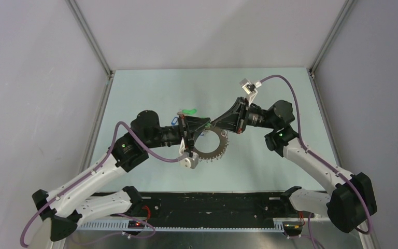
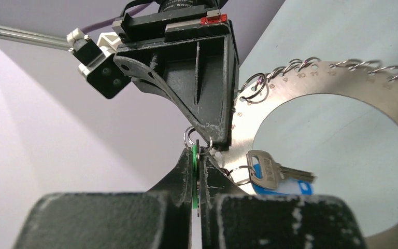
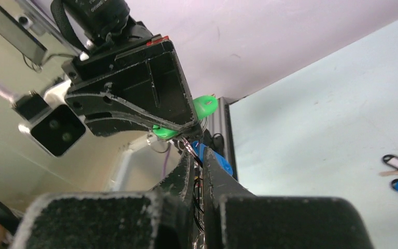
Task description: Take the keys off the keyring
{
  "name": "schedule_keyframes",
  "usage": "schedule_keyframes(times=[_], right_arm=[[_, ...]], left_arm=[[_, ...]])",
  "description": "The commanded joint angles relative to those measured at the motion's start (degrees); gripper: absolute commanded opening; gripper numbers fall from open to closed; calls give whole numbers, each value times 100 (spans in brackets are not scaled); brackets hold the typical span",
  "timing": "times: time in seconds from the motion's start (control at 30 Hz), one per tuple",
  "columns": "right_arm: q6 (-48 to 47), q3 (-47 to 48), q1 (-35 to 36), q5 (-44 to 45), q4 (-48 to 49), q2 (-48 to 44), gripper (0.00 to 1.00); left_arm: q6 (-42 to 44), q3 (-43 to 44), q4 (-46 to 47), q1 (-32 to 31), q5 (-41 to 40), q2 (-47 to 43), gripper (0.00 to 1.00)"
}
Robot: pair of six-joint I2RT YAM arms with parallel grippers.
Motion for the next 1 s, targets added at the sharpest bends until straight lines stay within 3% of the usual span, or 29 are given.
schedule_keyframes(times=[0.0, 0.13, 0.23, 0.4, 0.5, 0.6, 0.63, 0.7, 0.83, 0.97], right_arm=[[880, 36, 249, 828, 277, -143, 0], [918, -46, 306, 1232, 86, -348, 0], [340, -57, 179, 1750, -839, -695, 0], [-965, -58, -255, 2749, -2794, -1266, 0], [-1543, -58, -445, 3381, -3562, -1674, 0], [-2082, -62, -667, 4327, -4305, -1898, 0], [-2172, -59, -718, 4497, -4432, -1914, 0], [-2331, -58, -875, 4884, -4554, -1905, 0], [-2256, -58, -1286, 4985, -4457, -1765, 0], [-2058, -58, -1495, 4836, -4188, -1537, 0]], left_arm=[[172, -127, 73, -43, -63, -36, 0], [138, -222, 67, -73, -221, 18, 0], [-107, -158, 115, -55, -527, 67, 0], [-1823, -134, 711, 384, -181, 176, 0], [-2669, -275, 1392, 526, -428, 247, 0], [-4976, -413, 2364, 813, -935, 590, 0], [-6127, -358, 2613, 874, -1349, 699, 0], [-7416, -253, 2686, 996, -2113, 1069, 0], [-9127, -227, 2629, 1411, -2777, 2016, 0], [-10580, -249, 2563, 2201, -2289, 3052, 0]])
